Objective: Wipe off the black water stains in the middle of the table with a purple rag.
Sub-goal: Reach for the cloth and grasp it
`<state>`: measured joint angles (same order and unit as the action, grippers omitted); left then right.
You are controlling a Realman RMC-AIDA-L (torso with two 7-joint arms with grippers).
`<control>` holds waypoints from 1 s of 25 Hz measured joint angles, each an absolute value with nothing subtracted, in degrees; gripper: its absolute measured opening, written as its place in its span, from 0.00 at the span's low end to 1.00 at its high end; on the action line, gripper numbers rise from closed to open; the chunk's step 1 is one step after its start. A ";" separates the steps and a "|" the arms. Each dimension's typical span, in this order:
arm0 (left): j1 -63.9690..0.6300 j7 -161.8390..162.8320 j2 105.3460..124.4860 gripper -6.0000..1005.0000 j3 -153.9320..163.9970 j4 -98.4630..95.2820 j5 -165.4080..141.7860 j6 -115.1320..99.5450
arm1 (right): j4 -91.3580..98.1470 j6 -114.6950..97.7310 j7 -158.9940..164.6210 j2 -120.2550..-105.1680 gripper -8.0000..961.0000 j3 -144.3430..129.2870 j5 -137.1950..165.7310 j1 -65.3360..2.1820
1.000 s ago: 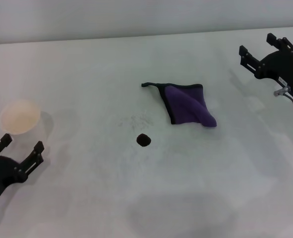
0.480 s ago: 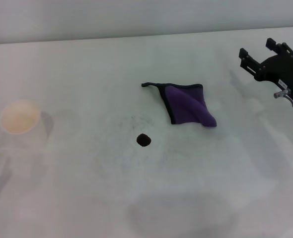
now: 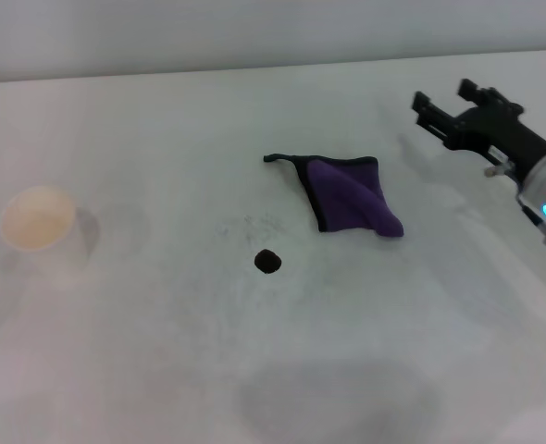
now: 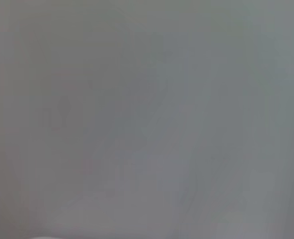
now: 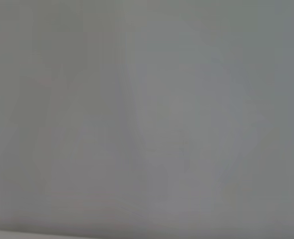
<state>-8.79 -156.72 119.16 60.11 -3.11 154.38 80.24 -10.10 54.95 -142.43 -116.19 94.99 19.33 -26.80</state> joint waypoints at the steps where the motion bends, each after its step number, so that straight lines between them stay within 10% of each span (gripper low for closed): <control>1: -9.29 -156.72 119.15 0.87 60.11 -3.17 154.43 79.74 | -10.24 54.96 -141.09 -116.20 0.85 93.99 19.32 -27.25; 11: -14.78 -156.97 119.08 0.87 60.03 -3.49 155.48 74.68 | -15.08 50.20 -134.90 -115.50 0.85 85.74 20.38 -31.21; 19: -16.53 -157.97 119.01 0.87 60.03 -3.67 156.83 71.70 | -29.86 38.05 -106.54 -108.49 0.85 79.04 46.40 -36.79; 25: -16.61 -157.46 119.13 0.87 60.02 -4.09 160.06 71.65 | -37.13 37.32 -83.12 -105.97 0.85 79.47 73.27 -41.62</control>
<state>-16.60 -157.46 119.13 60.02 -4.09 160.06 71.65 -37.13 37.32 -83.12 -105.97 79.47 73.27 -41.62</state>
